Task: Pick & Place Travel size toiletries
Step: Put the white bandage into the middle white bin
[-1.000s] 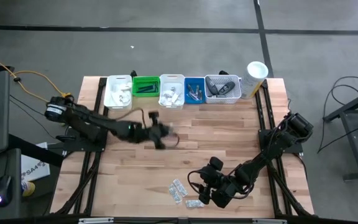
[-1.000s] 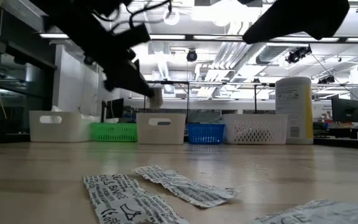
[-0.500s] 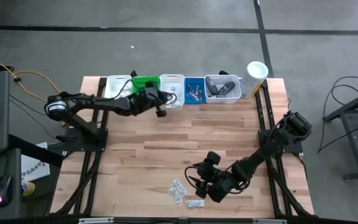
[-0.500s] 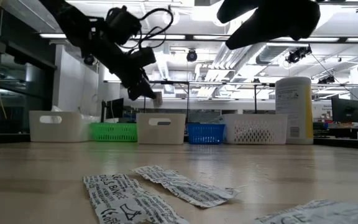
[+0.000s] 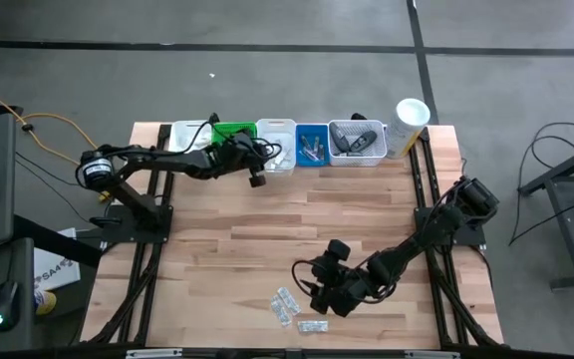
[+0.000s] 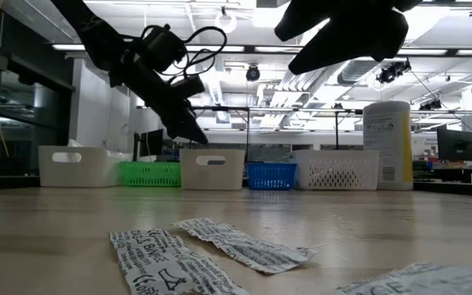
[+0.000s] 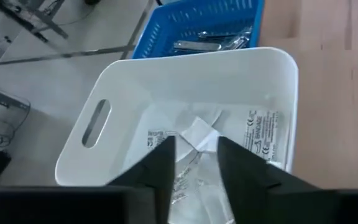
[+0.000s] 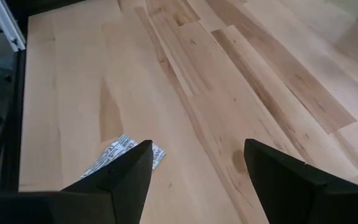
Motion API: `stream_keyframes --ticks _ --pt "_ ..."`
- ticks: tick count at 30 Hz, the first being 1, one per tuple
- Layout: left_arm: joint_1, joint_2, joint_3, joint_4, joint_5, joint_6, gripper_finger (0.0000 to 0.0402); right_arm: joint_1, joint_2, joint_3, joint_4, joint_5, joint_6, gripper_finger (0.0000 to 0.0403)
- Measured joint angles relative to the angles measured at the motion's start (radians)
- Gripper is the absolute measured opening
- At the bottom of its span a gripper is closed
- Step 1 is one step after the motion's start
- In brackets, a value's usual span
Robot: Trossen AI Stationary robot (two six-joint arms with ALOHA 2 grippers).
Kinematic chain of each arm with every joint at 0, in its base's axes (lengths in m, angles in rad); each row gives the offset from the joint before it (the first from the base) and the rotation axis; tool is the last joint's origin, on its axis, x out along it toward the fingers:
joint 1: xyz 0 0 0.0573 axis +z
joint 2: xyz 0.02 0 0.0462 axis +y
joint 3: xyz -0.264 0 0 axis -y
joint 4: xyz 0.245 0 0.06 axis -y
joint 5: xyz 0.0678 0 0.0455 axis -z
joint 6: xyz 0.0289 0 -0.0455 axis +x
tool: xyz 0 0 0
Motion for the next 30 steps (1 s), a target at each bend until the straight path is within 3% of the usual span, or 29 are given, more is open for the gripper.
stream_keyframes --ticks 5,9,16,24,30 --pt "0.0 -0.016 0.001 -0.014 -0.018 -0.06 0.0174 0.012 0.0 0.0 0.008 0.0 0.016 0.0246" --pt "-0.009 -0.059 0.028 -0.137 -0.007 -0.147 0.0185 0.03 0.0 0.0 0.007 -0.001 0.02 0.0246" --pt "-0.127 -0.184 0.043 -0.346 0.016 -0.237 0.0163 0.033 0.0 0.0 0.006 -0.111 -0.058 0.0246" --pt "-0.292 -0.303 0.043 -0.478 0.014 -0.333 0.0128 0.048 0.0 0.0 0.007 -0.403 0.088 0.0246" --pt "-0.391 -0.321 0.043 -0.532 0.013 -0.345 0.0116 0.079 0.0 0.0 0.002 -0.406 -0.149 0.0246"
